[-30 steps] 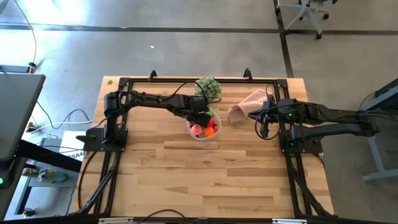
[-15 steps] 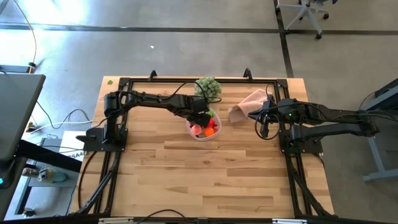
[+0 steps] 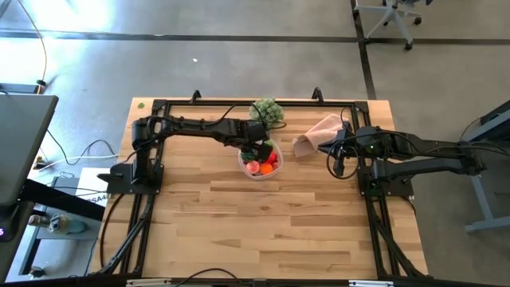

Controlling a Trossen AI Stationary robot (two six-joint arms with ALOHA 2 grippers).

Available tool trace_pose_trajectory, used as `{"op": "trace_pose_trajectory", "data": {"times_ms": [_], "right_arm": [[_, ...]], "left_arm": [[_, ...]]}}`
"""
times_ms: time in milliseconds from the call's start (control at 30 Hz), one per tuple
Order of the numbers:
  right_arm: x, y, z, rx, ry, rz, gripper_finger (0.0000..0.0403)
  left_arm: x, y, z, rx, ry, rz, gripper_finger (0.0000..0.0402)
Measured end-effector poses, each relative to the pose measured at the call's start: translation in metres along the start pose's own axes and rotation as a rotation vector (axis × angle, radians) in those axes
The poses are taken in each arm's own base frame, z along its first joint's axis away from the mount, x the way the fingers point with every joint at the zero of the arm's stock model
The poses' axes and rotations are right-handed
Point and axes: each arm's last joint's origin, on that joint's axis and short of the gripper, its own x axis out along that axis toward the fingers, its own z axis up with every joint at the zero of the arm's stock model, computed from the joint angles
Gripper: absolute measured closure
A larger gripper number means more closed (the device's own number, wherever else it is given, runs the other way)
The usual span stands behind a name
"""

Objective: Pick and placing Produce into tupperware
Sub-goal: Return to Home Position

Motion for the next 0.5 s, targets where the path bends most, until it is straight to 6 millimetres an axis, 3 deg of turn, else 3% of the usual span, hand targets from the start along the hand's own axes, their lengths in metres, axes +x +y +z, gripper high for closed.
{"op": "trace_pose_trajectory", "data": {"times_ms": [233, 367, 500], "right_arm": [[0.0, 0.0, 0.0, 0.0, 0.0, -0.002, 0.0373], [0.0, 0.0, 0.0, 0.0, -0.001, -0.001, 0.0373], [0.0, 0.0, 0.0, 0.0, 0.0, -0.002, 0.0373]], "left_arm": [[-0.052, -0.011, 0.022, 0.09, -0.049, -0.011, 0.0023], [-0.083, -0.019, 0.036, 0.223, -0.085, -0.035, 0.0037], [-0.101, -0.022, 0.044, 0.388, -0.142, -0.015, 0.0064]]}}
